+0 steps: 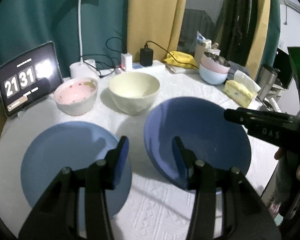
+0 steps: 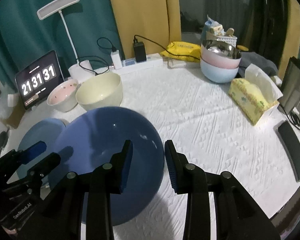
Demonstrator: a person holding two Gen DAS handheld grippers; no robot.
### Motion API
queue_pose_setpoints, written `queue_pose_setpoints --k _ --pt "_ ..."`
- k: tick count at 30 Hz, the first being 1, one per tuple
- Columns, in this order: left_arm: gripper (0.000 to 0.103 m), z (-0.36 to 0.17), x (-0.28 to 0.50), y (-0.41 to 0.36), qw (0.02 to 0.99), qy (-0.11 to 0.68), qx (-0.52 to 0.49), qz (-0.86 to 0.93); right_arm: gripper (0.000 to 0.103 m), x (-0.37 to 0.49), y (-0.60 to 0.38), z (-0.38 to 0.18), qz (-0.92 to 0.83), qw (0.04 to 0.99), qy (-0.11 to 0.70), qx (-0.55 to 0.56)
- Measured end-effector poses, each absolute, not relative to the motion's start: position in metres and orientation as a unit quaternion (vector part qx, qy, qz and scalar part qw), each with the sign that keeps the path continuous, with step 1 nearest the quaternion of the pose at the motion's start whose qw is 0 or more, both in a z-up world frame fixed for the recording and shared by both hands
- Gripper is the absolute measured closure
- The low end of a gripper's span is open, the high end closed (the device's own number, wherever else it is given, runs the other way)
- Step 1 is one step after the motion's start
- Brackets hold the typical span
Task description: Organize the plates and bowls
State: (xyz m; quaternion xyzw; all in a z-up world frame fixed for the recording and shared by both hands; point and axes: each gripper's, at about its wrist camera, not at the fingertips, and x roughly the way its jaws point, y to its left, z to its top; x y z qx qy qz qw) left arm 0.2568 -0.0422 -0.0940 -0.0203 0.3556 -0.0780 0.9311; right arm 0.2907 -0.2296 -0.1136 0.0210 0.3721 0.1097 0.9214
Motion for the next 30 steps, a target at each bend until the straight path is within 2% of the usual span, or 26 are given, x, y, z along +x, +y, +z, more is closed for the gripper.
queue_pose_setpoints --k 30 --pt "0.056 -0.060 0.302 -0.015 0.946 0.322 -0.023 -0.042 0.068 0.331 -0.199 -0.090 0.138 0.926 0.353 -0.002"
